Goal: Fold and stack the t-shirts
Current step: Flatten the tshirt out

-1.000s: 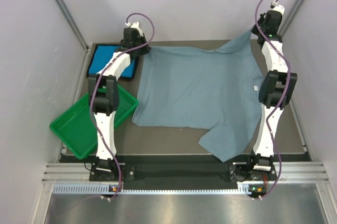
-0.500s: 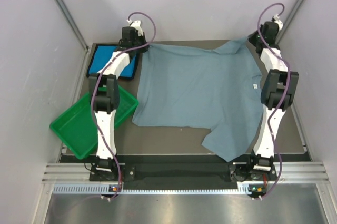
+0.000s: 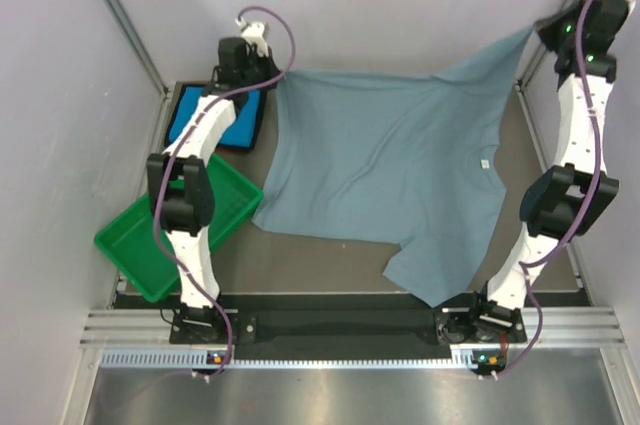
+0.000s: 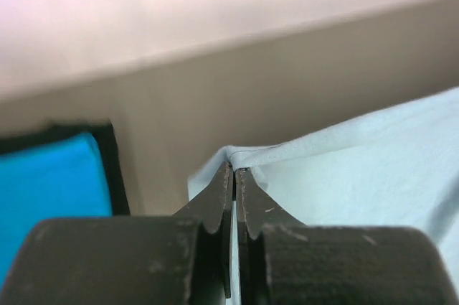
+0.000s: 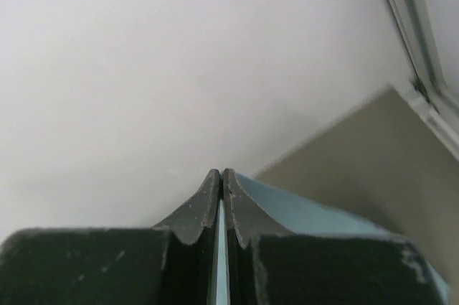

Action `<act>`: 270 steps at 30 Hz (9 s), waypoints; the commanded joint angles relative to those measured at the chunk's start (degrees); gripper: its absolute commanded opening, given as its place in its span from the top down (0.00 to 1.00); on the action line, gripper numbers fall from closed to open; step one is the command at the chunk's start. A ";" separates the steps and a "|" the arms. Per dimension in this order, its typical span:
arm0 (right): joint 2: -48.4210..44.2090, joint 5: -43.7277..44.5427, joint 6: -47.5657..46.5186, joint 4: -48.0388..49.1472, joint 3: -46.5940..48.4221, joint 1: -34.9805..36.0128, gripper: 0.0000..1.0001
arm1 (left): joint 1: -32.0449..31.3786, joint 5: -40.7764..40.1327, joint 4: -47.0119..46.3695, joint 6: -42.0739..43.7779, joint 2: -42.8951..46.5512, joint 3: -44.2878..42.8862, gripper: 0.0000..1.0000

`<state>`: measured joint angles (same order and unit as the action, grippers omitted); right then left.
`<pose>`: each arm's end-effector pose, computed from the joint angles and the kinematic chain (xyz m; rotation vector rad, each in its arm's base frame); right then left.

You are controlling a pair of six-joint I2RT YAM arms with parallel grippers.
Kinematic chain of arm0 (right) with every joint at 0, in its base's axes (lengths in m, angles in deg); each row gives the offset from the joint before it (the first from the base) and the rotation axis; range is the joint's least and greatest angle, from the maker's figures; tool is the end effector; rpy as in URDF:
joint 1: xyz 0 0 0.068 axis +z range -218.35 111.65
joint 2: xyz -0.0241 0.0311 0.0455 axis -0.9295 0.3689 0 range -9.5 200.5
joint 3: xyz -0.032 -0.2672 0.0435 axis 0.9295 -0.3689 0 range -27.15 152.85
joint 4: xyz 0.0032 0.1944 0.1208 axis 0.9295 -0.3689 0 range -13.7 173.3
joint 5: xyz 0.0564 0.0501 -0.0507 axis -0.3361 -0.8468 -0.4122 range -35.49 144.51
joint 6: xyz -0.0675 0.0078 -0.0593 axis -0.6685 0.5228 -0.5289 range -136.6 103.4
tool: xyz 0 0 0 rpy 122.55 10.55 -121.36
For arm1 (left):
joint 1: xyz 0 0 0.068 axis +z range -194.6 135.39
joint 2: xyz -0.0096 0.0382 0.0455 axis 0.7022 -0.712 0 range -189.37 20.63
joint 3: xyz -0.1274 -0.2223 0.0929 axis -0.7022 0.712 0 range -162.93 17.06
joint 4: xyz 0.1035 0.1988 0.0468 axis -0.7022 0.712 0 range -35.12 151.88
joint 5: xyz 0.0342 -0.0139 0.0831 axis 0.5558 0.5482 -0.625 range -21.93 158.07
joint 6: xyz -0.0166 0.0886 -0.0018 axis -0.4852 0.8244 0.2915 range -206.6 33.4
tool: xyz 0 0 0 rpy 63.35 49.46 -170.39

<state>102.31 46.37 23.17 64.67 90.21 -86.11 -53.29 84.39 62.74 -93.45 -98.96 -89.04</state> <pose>0.4519 -0.1329 0.4036 0.7822 1.6377 0.4013 0.5001 -0.0992 0.2972 0.2216 1.9422 -0.4558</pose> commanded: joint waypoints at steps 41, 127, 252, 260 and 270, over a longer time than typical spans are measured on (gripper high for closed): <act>-34.73 -14.97 -4.96 -10.91 -33.77 -22.85 1.00 | -26.47 0.33 19.84 3.95 43.49 44.41 0.96; -27.61 -18.14 -7.07 -1.93 -40.54 -15.02 1.00 | -23.48 3.02 26.25 17.75 -2.49 15.22 0.68; 3.25 5.51 -8.93 17.16 -13.20 7.22 1.00 | 1.48 -2.77 -0.74 -2.20 -13.22 -11.49 1.00; -7.56 -0.38 -9.97 8.81 -9.10 5.37 1.00 | 1.31 -2.33 -1.79 -6.59 0.13 -4.83 1.00; -3.89 4.37 6.86 -6.68 23.14 -5.16 1.00 | -3.17 -6.02 6.38 -9.59 16.74 -17.29 1.00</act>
<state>98.68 49.45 19.61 59.53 106.45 -84.17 -54.04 80.56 69.04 -102.85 -89.60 -101.87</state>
